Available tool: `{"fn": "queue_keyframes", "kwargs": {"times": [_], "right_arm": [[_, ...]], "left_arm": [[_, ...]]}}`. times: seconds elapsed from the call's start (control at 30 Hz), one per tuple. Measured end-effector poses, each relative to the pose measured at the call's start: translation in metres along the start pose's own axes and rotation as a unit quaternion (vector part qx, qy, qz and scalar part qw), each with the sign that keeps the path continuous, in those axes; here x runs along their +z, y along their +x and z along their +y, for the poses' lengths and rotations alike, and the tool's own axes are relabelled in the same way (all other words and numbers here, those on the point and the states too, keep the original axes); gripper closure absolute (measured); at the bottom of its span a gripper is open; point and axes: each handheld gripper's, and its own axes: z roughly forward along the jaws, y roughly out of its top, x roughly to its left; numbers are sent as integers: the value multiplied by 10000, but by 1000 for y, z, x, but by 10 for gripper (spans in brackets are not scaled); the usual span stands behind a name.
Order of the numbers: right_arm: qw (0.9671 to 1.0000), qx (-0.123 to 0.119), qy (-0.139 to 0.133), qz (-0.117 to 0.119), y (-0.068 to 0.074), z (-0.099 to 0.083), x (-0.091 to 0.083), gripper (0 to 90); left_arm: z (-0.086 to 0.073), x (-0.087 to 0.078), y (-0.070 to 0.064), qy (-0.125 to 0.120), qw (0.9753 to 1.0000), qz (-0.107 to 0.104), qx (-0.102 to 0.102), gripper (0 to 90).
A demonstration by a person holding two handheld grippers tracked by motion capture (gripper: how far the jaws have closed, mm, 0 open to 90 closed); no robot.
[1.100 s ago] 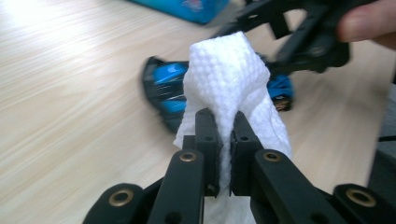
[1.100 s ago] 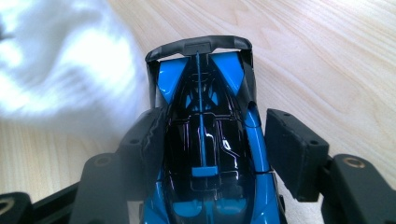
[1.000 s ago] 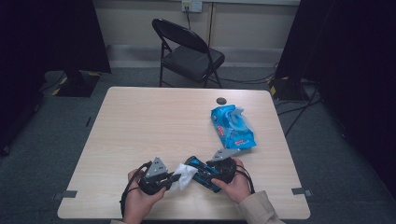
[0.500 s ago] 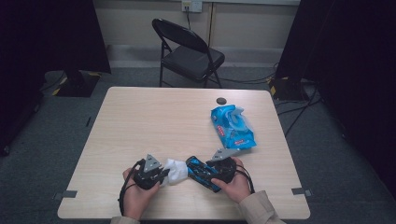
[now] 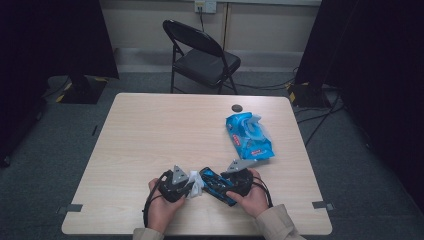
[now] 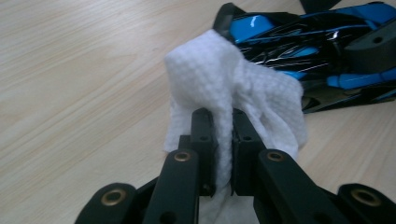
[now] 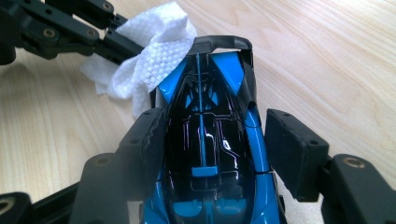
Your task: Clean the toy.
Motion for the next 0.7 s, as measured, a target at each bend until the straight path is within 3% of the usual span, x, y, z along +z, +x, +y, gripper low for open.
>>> {"fn": "queue_keyframes", "kwargs": {"times": [0.27, 0.7], "right_arm": [[10000, -6, 18, 3, 0, 0, 0, 392], [10000, 3, 43, 1, 0, 1, 0, 392]], "left_arm": [[2, 1, -7, 33, 10000, -24, 90, 848], [-3, -4, -14, 18, 9998, -173, 40, 850]]}}
